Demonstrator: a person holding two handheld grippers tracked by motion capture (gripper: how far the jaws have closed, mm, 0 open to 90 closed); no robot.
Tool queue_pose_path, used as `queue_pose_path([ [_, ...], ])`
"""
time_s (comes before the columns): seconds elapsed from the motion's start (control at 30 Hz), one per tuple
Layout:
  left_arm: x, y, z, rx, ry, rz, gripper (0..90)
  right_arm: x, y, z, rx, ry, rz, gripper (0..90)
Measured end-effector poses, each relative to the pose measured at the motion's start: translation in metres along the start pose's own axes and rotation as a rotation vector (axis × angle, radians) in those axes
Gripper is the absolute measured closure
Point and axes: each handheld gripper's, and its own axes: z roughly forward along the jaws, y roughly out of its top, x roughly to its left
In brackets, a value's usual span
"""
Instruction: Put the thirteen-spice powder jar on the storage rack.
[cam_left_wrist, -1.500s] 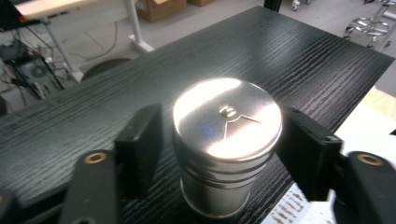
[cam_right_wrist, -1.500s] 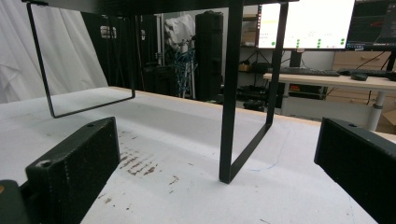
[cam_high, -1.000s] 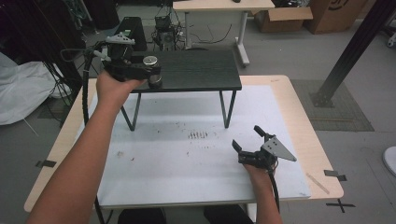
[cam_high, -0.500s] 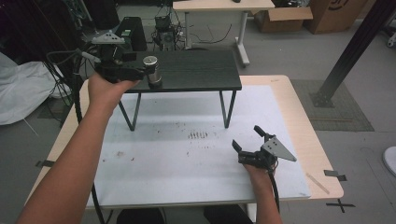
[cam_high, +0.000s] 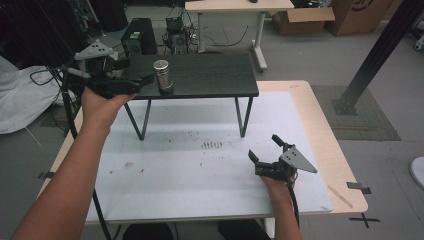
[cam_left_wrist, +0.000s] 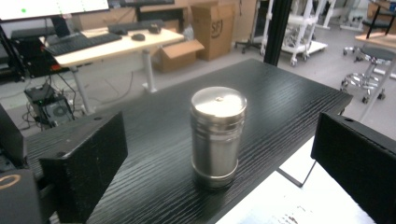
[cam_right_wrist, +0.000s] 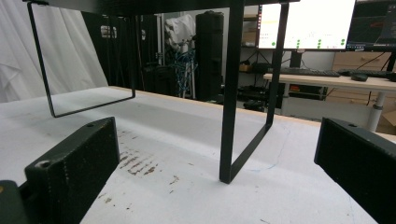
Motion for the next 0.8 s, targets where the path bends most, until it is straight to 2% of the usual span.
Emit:
queue_pose_path([
  [0.27, 0.001, -0.009, -0.013, -0.064, 0.0, 0.042, 3.4, 0.0, 0.0, 0.0, -0.002, -0.001, 0.001, 0.0],
  [0.3, 0.0, -0.01, -0.015, -0.085, -0.002, 0.043, 3.4, 0.0, 0.0, 0.0, -0.002, 0.0, 0.001, 0.0],
  [0.5, 0.001, -0.019, -0.022, -0.113, -0.001, 0.038, 2.1, 0.0, 0.0, 0.0, -0.002, 0.0, -0.001, 0.0],
  [0.8, 0.004, -0.041, -0.032, -0.191, -0.009, 0.03, 0.3, 0.0, 0.0, 0.0, -0.004, 0.0, -0.001, 0.0],
])
